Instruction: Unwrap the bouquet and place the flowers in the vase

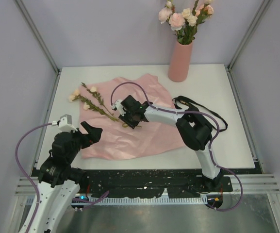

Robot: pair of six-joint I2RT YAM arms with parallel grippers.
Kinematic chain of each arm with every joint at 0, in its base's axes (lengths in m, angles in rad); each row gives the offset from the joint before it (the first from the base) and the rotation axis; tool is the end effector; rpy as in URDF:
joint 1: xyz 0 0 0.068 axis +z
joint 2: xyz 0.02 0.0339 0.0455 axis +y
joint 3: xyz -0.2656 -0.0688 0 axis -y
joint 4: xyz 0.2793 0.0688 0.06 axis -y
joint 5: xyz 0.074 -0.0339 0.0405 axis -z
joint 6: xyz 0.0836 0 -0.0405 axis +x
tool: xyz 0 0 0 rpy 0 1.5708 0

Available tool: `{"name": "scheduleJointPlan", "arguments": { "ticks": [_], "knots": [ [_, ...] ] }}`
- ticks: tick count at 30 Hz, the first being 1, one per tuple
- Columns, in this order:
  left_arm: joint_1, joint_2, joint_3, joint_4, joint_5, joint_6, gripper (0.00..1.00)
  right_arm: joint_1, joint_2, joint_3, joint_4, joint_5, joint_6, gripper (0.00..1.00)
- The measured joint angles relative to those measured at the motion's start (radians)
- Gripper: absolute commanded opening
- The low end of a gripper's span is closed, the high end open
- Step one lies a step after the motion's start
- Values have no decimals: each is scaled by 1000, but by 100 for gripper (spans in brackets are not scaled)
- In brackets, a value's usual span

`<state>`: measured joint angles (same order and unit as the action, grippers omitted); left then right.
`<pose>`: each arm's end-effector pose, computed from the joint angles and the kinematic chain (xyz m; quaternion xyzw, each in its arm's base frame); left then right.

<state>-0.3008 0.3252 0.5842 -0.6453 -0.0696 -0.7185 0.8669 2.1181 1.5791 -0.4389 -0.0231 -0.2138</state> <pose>0.1629 -0.0444 0.2686 -0.1909 0.8071 -0.2470 0.5011 0.3330 0.3952 0.1178 -0.4949 0.8183 0.1042 0.2731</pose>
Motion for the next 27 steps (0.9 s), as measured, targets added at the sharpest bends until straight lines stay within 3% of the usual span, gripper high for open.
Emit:
{"name": "scheduleJointPlan", "arguments": {
  "ticks": [13,19,27],
  "knots": [
    [0,-5,-11,13,4,-25,94,10,12,-15,5,26,-19,27],
    [0,8,-20,19,23,-36,94,18,16,-15,19,56,-23,6],
    [0,43,-20,18,25,-64,95,24,-16,-71,64,46,-20,6]
  ]
}}
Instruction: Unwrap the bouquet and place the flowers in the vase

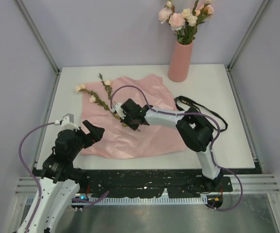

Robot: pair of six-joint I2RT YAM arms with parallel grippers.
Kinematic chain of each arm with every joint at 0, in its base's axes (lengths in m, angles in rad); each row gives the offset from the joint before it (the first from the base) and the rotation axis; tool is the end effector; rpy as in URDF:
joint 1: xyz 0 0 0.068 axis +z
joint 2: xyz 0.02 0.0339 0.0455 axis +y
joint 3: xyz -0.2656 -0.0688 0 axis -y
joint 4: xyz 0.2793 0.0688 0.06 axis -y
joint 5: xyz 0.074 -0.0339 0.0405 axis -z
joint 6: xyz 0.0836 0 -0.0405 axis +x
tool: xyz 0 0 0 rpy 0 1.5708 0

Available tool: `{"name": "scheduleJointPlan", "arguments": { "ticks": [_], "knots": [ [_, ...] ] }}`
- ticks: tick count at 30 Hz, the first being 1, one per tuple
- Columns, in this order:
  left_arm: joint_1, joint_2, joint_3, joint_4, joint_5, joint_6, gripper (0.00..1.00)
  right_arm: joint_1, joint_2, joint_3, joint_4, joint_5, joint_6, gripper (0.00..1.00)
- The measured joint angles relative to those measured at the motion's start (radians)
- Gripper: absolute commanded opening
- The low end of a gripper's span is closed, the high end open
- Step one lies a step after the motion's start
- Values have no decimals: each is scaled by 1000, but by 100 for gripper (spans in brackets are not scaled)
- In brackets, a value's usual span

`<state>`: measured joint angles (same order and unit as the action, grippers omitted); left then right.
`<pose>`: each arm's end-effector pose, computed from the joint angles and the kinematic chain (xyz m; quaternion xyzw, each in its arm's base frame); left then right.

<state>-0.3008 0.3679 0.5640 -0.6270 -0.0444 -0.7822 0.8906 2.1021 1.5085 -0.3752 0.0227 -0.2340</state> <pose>0.1707 -0.0491 0.2565 -0.2123 0.8146 -0.2620 0.4719 0.3215 0.3944 0.1061 -0.5063 0.8097 0.0853 0.2841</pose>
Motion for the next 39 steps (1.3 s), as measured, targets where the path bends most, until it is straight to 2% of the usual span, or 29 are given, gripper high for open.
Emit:
{"name": "scheduleJointPlan", "arguments": {
  "ticks": [8,19,20,21,24,30,39],
  "knots": [
    [0,81,-48,35,3,-76,97,-1,-51,-9,21,-132,101,6],
    [7,328,-117,259,68,-184,88,-14,-141,-139,173,-293,293,6],
    [7,349,-117,279,68,-185,88,-14,-147,-152,183,-292,306,11],
    [8,372,-115,291,62,-185,88,-15,-150,-158,190,-284,314,24],
    [11,401,-110,294,21,-182,89,-16,-143,-140,187,-259,323,35],
    [69,291,-109,259,-45,-179,90,-13,-27,56,157,-178,319,41],
    [74,-61,-106,150,-153,-153,91,34,68,110,150,-30,320,47]
  ]
}}
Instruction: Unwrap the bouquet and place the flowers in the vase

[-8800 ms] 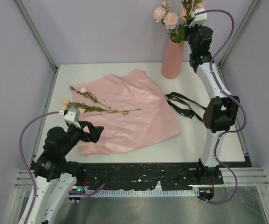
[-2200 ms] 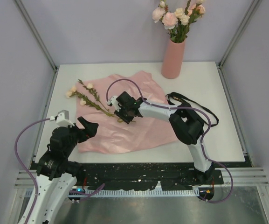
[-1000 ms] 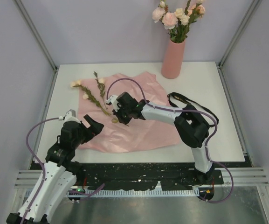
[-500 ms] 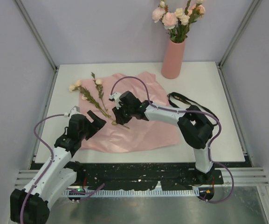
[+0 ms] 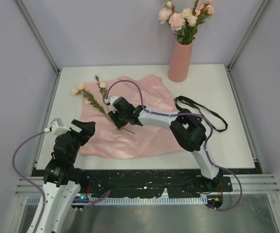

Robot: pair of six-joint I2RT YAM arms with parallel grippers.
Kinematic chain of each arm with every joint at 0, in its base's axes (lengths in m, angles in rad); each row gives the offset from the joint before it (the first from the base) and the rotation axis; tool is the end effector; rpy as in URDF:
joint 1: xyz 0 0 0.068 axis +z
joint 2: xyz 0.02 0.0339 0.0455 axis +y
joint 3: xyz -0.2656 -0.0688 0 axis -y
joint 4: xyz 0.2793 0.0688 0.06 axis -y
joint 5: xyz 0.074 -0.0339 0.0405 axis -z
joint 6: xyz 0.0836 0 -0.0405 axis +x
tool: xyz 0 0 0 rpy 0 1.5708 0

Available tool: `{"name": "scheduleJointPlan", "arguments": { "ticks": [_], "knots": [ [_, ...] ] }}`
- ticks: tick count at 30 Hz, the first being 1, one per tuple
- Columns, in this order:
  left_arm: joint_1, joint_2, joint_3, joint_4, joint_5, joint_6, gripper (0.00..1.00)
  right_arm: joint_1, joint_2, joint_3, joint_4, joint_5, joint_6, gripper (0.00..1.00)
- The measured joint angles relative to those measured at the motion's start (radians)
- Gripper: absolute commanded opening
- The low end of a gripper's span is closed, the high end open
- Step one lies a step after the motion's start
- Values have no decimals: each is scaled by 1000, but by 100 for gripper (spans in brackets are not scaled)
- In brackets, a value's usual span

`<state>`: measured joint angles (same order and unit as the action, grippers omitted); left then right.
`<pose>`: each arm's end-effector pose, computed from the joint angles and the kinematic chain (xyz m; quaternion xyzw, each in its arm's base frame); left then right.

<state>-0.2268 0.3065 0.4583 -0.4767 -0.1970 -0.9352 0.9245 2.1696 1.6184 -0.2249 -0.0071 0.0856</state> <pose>0.1806 -0.0249 0.2454 -0.3341 0.7382 -0.2519 0.5292 0.3317 0.4407 0.1273 -0.3768 0.8416 0.1901 0.3371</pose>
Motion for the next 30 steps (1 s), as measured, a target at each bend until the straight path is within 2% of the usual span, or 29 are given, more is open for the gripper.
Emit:
{"name": "scheduleJointPlan", "arguments": {
  "ticks": [6,10,12,16,19,22,26,30],
  "knots": [
    [0,-47,34,-92,-63,4,91,34,71,76,15,87,0,50],
    [0,27,75,-147,-114,2,84,45,89,89,23,128,2,47],
    [8,118,117,-177,-144,-4,80,48,84,71,51,146,11,47],
    [37,391,274,-227,-163,-16,71,49,-13,-82,119,158,30,49],
    [44,632,466,-279,-165,-31,71,49,-155,-213,159,169,31,50],
    [45,858,637,-293,-150,-31,69,48,-310,-291,208,179,29,57],
    [45,1024,705,-284,-114,-28,65,49,-475,-348,291,198,25,65],
    [45,1189,780,-310,-107,-27,64,49,-553,-405,330,224,24,71]
  ]
}}
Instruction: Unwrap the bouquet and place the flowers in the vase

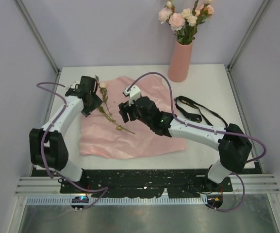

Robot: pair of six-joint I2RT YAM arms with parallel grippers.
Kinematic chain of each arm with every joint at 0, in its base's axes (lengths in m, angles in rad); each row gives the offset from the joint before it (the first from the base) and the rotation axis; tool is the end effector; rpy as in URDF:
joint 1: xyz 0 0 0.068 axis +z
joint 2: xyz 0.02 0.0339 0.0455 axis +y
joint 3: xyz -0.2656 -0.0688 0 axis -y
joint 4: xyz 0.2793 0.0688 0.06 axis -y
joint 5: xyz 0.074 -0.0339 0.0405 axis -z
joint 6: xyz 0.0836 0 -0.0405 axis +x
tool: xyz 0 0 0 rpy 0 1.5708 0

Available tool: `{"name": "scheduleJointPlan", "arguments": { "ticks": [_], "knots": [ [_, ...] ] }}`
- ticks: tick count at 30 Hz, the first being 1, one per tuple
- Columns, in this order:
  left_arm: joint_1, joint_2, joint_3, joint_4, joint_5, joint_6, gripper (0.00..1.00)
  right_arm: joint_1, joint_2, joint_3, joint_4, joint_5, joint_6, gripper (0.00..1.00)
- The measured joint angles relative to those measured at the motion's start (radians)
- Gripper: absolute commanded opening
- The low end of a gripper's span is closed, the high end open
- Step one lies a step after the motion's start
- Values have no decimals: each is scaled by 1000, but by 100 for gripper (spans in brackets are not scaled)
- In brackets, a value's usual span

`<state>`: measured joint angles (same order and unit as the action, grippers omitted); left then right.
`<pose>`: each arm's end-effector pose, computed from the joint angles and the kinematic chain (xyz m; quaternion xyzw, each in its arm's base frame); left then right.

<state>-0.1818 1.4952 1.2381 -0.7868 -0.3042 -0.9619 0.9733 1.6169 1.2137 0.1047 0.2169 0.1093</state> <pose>0.3612 -0.0409 0.2324 -0.3994 0.8677 -0.0163 0.2956 0.2745 0.3714 0.2786 -0.2764 0.7531 0.2297 0.5510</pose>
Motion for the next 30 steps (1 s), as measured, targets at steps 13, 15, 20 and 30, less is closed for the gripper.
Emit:
{"name": "scheduleJointPlan", "arguments": {
  "ticks": [13,15,20,30],
  "knots": [
    [-14,316,127,46,43,31,75,0,-37,-147,-6,82,-13,75],
    [-16,347,140,57,55,32,75,0,-49,-152,-3,89,-21,76],
    [-24,415,185,71,69,34,75,0,-66,-153,7,106,-39,77],
    [-40,521,269,60,69,38,66,0,-69,-169,10,131,-64,77]
  ]
}}
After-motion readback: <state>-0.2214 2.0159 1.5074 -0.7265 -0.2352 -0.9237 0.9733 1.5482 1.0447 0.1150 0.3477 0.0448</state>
